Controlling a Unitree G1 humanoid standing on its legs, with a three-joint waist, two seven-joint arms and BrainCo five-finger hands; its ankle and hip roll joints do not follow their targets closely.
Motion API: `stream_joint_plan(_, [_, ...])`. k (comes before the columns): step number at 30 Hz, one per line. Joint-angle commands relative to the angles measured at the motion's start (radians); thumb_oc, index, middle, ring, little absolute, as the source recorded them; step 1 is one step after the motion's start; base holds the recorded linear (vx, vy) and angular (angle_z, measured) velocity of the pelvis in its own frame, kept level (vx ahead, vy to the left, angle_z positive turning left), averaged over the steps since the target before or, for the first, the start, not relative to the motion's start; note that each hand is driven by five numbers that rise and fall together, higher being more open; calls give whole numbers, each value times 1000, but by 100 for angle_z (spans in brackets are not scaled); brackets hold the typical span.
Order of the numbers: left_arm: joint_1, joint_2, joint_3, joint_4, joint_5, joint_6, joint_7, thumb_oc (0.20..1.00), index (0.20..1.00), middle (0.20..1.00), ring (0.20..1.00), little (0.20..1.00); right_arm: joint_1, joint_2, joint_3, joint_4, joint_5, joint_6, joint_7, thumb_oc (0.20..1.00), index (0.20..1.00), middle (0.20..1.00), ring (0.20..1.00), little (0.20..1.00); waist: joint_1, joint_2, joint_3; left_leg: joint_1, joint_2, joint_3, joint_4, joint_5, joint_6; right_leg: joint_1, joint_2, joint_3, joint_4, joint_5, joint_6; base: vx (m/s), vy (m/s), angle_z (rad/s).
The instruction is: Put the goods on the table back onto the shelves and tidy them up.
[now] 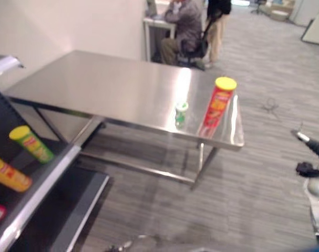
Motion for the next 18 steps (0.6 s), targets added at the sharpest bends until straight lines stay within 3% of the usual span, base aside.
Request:
stream_joint_plan(1, [-27,-1,-5,29,-61,-13,17,1000,1000,1000,1000,1000,-35,-63,-35,-69,-61,-37,-38,1000,1000,1000,1000,1000,47,-5,-36,-3,-27,8,-226,114,47,48,-2,31,26,-77,78,281,200,-7])
stream_joint_plan(2, [-18,-3,34,56,-115,-17,28,1000,1000,1000,1000,1000,-103,-58,24,-91,-24,-69,-13,1000,1000,1000,1000,1000,83,8,-54,-47,-49,43,-342,222,34,96,23,54,15,-107,72,214,153,-12])
stream_joint_plan(4, [-14,-2,55,59,-132,-16,24,1000,1000,1000,1000,1000,-125,-57,43,-84,-15,-68,-2,1000,1000,1000,1000,1000,93,5,-66,-27,-44,45,-370,216,44,104,21,68,20,-118,75,260,204,-39])
stream_joint_plan(6, [-11,25,82,88,-113,-21,25,1000,1000,1000,1000,1000,-183,-39,101,-70,-8,-88,29,1000,1000,1000,1000,1000,111,-10,-89,23,-30,64,-373,213,72,103,-15,54,96,-135,97,282,203,-81])
stream_joint_plan(9, [-16,40,92,107,-91,-19,28,1000,1000,1000,1000,1000,-209,-31,127,-68,-15,-87,38,1000,1000,1000,1000,1000,120,-16,-93,46,-20,81,-384,206,77,86,-30,46,150,-131,112,146,99,-39])
stream_joint_plan(10, [-16,66,95,113,-53,-13,35,1000,1000,1000,1000,1000,-259,-7,168,-96,15,-97,76,1000,1000,1000,1000,1000,117,5,-93,142,5,98,-433,194,101,-3,-78,-10,390,-38,170,201,134,-54])
stream_joint_plan(11, [-16,66,96,113,-53,-13,35,1000,1000,1000,1000,1000,-259,-7,169,-97,15,-97,77,1000,1000,1000,1000,1000,116,2,-92,150,1,98,-441,190,101,-4,-83,-8,404,-52,172,255,186,-86])
stream_joint_plan(13, [-13,75,62,103,-11,-16,35,1000,1000,1000,1000,1000,-279,10,176,-114,25,-105,82,1000,1000,1000,1000,1000,100,34,-89,220,24,96,-501,193,109,-83,-140,-75,528,4,174,148,124,-47])
stream_joint_plan(15, [-15,74,37,91,16,-20,34,1000,1000,1000,1000,1000,-277,17,174,-134,45,-112,86,1000,1000,1000,1000,1000,78,48,-89,256,37,84,-540,196,105,-124,-181,-113,501,-12,158,116,39,-4])
stream_joint_plan(18, [-26,70,8,65,32,-37,35,1000,1000,1000,1000,1000,-262,8,129,-184,74,-126,77,1000,1000,1000,1000,1000,39,46,-83,264,44,51,-545,173,89,-159,-163,-58,284,-13,162,121,-122,35])
